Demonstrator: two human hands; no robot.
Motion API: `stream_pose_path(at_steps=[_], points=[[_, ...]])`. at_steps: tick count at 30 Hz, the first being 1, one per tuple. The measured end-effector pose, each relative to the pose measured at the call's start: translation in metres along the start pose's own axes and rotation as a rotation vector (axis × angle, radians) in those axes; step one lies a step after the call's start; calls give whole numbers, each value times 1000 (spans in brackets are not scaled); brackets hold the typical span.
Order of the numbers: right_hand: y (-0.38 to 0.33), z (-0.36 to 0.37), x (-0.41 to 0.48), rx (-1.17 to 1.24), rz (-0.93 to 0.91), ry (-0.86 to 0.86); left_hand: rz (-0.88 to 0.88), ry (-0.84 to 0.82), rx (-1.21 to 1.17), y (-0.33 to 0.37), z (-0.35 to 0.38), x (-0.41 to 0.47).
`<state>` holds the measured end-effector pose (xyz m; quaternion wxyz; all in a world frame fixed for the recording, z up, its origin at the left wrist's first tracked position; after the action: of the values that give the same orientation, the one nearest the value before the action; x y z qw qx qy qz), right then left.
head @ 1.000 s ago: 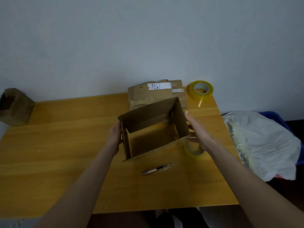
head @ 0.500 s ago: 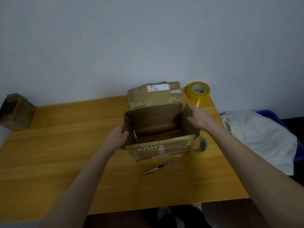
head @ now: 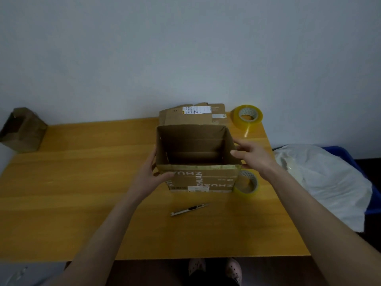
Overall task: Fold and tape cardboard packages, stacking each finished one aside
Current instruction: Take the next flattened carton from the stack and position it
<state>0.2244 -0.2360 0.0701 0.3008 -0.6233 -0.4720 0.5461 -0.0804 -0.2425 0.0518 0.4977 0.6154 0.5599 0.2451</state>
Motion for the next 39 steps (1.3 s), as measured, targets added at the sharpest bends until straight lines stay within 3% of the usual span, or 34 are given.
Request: stream_pose_path(at_steps=[2,6,10,15,22,24,29,31,33,35,39], points=[[-3,5,6,-35,-4,-29,62,31,53,1,5,1],[4,18,22,-204,73,-33,188,3,527,-1,13,11],[9,16,25,-368,78,-34,165,39,562,-2,18,13],[4,10,23,-620,27,-130,91,-116,725,8,6,26],[9,8,37,-756,25,-150,-181,-301,668,4,-22,35],[16,14,37,-575,33,-153,-210,-228,568,2,-23,35],[30,10,27,75,98,-116,-137,209,425,-5,-14,45],[29,8,27,6,73,-154,-201,222,464,-10,-11,51],[26,14,35,-262,1,-192,-234,191,579,-11,-11,58],[24,23,45,-430,-18,-125,-184,172,693,-7,-12,68],[23,34,56,-475,29,-3,-61,125,873,11,-15,85]])
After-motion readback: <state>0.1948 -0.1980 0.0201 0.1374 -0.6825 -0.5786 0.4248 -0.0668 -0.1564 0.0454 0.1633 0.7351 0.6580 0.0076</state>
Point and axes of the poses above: each hand's wrist, its own x-axis towards the middle knuckle, its own z-axis out of the palm, y = z × x, the point moved 1 cm from there along x, towards the middle knuckle, and after that the axes turned 6 degrees about -y, right-handed, at the moved point
